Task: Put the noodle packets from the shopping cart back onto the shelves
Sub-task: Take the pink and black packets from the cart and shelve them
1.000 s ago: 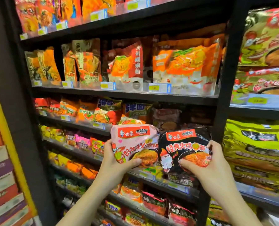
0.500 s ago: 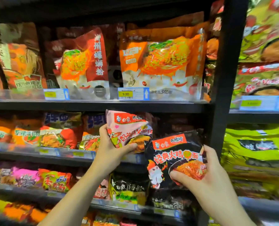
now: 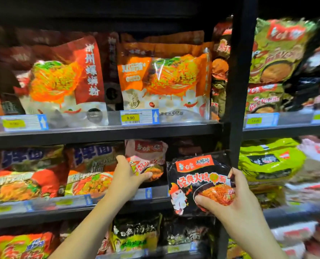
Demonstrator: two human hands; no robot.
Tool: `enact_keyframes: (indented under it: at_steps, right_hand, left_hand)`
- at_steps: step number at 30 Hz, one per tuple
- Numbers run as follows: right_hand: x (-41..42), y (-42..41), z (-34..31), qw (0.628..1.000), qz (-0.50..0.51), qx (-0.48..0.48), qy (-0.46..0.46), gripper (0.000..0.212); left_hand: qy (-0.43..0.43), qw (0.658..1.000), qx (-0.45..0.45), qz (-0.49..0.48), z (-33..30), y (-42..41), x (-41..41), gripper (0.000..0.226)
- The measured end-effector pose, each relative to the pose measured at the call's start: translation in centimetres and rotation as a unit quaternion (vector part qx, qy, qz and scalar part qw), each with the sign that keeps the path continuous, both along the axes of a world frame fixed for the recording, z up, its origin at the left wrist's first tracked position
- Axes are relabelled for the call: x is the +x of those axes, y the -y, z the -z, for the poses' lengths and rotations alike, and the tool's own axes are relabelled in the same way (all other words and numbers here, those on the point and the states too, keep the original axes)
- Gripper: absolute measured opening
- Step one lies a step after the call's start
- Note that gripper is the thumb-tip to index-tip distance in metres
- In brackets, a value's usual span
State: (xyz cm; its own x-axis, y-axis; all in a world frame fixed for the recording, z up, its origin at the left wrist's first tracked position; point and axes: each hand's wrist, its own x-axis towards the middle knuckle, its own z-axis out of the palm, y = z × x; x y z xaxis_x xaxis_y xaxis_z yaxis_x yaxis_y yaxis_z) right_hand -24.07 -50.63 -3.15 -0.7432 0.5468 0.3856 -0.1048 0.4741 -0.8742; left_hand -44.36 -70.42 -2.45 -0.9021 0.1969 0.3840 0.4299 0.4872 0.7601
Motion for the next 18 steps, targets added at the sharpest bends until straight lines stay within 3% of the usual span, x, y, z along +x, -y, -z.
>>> enact_keyframes:
  at_steps: [5,9,12,18]
  right_hand:
    - [-0.1,0.4,-0.4,1.000,0.009,-0.008,-0.001,0.091]
    - [-0.6,0.5,-0.6,1.000,0.012,0.000,-0.010,0.090]
    - [-1.3,0.7,-0.8,1.000,0.012,0.012,-0.012,0.090]
    - [-2.8,1.0,-0.9,1.000,-0.005,0.016,-0.012,0.087]
  left_hand:
    - [-0.016,0.994,-0.094,-0.045,0.4,-1.1,-0.5,0.071]
    - [-0.142,0.982,-0.113,-0.045,1.2,-0.5,0.1,0.073]
    - [-0.273,0.947,-0.139,-0.099,1.1,0.2,-0.1,0.082]
    - [-0.348,0.909,-0.212,-0.091,0.6,1.2,-0.4,0.099]
